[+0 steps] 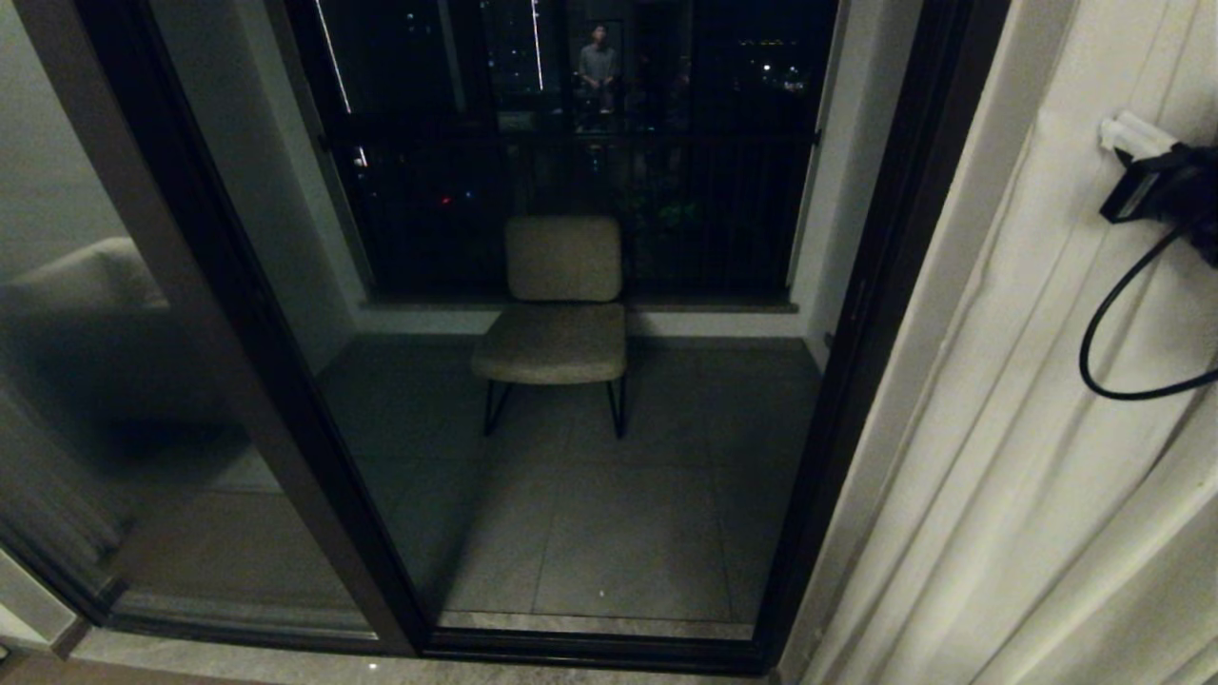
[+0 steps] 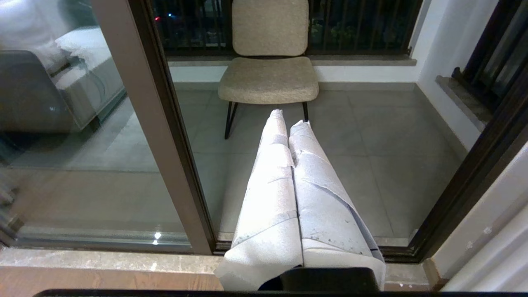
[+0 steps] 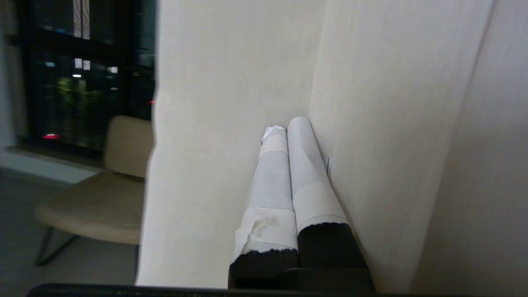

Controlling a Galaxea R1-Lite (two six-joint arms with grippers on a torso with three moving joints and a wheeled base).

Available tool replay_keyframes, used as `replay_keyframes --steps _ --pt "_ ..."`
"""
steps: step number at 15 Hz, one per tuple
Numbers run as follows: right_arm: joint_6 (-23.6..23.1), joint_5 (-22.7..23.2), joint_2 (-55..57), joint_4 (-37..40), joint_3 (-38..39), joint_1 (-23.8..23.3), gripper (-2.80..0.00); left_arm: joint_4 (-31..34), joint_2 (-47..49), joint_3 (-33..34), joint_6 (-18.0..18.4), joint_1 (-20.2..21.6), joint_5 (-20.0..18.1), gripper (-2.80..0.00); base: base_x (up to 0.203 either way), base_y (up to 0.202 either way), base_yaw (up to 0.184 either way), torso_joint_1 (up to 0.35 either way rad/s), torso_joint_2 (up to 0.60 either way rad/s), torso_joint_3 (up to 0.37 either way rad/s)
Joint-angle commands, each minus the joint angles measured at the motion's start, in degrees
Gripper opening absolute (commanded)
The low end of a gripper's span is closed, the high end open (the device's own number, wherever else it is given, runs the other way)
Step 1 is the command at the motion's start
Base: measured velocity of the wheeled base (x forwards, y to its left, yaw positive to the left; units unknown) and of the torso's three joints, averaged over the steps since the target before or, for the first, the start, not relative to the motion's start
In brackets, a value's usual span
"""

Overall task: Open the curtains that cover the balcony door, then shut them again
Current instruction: Pull the inner curtains open on both sides

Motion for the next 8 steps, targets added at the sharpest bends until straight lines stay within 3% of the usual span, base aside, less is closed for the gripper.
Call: replay_keyframes --steps 1,8 --pt "-0.04 0.09 1.54 -0.64 -1.04 -2.45 -2.80 -0.01 -0.02 0.00 0.02 0.01 0.00 -2.80 0.000 0.000 0.000 0.000 0.00 0.000" --pt "-0.04 0.15 6.50 -2.29 -4.45 -10.02 -2.80 -0.01 -0.02 0.00 0.02 0.01 0.00 -2.80 0.000 0.000 0.000 0.000 0.00 0.000"
